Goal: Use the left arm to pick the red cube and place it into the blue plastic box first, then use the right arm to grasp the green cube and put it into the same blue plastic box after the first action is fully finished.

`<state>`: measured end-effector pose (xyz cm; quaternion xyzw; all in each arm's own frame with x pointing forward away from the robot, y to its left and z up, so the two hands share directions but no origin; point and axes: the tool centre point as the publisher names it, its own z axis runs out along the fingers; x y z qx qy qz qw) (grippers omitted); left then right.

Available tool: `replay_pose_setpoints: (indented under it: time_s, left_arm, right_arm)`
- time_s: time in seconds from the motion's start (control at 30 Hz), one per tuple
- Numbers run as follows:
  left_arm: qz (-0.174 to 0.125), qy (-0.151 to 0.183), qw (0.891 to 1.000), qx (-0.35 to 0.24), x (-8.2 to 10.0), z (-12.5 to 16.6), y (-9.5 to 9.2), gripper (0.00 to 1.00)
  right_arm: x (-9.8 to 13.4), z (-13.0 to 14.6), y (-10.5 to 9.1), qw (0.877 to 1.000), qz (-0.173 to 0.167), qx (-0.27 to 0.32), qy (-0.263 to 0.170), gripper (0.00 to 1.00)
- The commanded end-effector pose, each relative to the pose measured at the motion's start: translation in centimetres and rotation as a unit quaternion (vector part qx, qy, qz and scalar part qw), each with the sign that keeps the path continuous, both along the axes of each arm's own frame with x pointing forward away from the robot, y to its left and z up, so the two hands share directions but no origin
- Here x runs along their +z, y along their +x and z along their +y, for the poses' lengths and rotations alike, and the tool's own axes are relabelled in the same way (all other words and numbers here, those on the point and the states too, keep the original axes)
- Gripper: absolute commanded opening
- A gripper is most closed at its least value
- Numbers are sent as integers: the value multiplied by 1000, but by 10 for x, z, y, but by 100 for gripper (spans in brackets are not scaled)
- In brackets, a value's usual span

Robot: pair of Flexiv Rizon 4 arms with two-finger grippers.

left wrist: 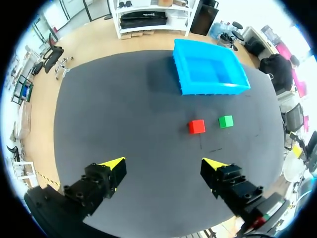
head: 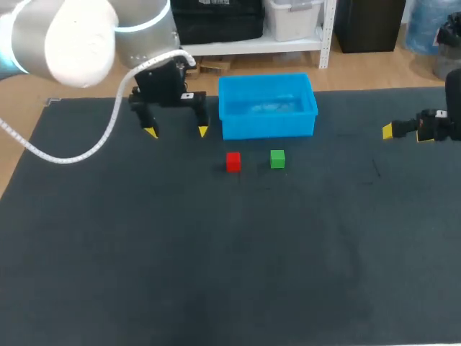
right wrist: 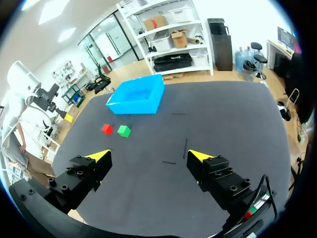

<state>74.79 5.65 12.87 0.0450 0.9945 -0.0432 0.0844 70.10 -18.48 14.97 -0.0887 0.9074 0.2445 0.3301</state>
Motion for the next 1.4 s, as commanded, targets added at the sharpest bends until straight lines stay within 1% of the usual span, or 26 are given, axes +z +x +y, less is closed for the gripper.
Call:
replay_pose_setpoints:
  time_s: [0.03,0.23,0.4,0.53,0.6,0.8,1.2,1.4]
  left_arm:
    - [13,8,1000,9,-4,-11,8,100]
    - [19,8,1000,17,-8,-24,11,100]
    - [27,9,999,29,-16,-32,14,100]
    - [33,16,999,36,-22,-39,16,100]
    - [34,28,998,38,-26,-43,17,100]
    - [43,27,997,52,-36,-51,23,100]
    - [46,21,996,66,-49,-56,40,100]
    - [50,28,996,64,-57,-63,45,100]
  right_arm:
    - [0,0,0,1000,0,0,-1,100]
    - [0,0,0,1000,0,0,-1,100]
    - [0,0,0,1000,0,0,-1,100]
    - [0,0,0,1000,0,0,-1,100]
    - [0,0,0,1000,0,0,-1,100]
    - [0,0,0,1000,0,0,-1,100]
    - [0,0,0,1000,0,0,-1,100]
    - [0,0,0,1000,0,0,-1,100]
